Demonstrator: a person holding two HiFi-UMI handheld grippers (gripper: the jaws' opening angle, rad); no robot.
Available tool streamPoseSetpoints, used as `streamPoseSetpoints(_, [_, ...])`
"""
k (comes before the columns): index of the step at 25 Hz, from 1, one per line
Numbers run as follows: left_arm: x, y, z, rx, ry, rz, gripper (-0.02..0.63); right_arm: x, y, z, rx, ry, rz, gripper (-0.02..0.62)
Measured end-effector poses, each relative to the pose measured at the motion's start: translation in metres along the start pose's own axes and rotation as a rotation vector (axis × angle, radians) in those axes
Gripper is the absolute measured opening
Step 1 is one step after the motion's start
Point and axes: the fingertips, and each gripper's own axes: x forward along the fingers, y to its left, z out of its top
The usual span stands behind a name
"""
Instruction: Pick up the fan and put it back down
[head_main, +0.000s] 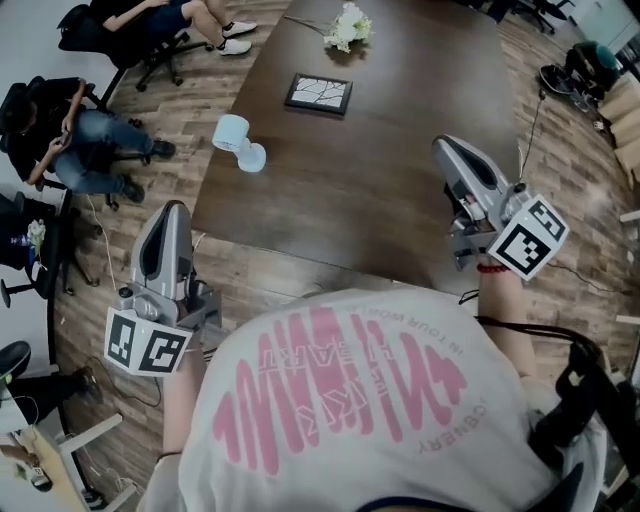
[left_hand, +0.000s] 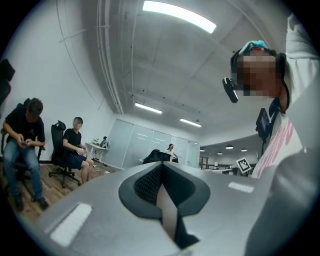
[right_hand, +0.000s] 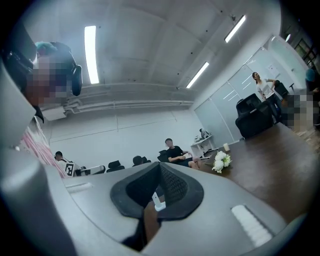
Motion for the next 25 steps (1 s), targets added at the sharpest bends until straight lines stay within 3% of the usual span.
streamPoseSetpoints(4, [0.018,0.04,-0.031,0.111,0.059,-0.015,0.018,0.001,-0.001,-0.008,0.001,-0.009,-0.075,0.006])
streamPoseSetpoints(8, [0.03,0.092,-0.074,0.121,0.133,0.062,0.011,-0.005,-0.006,-0.012,-0.011,0.009,-0.173,0.006])
streamPoseSetpoints(10, [0.039,0.113,-0.099,0.11,0.17,0.056,0.087,-0.012,-0.007,-0.013,-0.018,0.019,-0.236,0.006])
streamPoseSetpoints(14, [0.061,0.14,-0.153,0.079,0.243,0.009,0.145,-0.021,-0.004,-0.016,-0.033,0.053,-0.321,0.006])
streamPoseSetpoints(19, [0.084,0.157,-0.208,0.025,0.335,-0.011,0.288,-0.023,-0.001,-0.027,-0.035,0.117,-0.392,0.006])
streamPoseSetpoints(25, [0.107,0.15,-0.244,0.024,0.384,-0.103,0.308,-0.025,-0.005,-0.05,-0.002,0.163,-0.457,0.006])
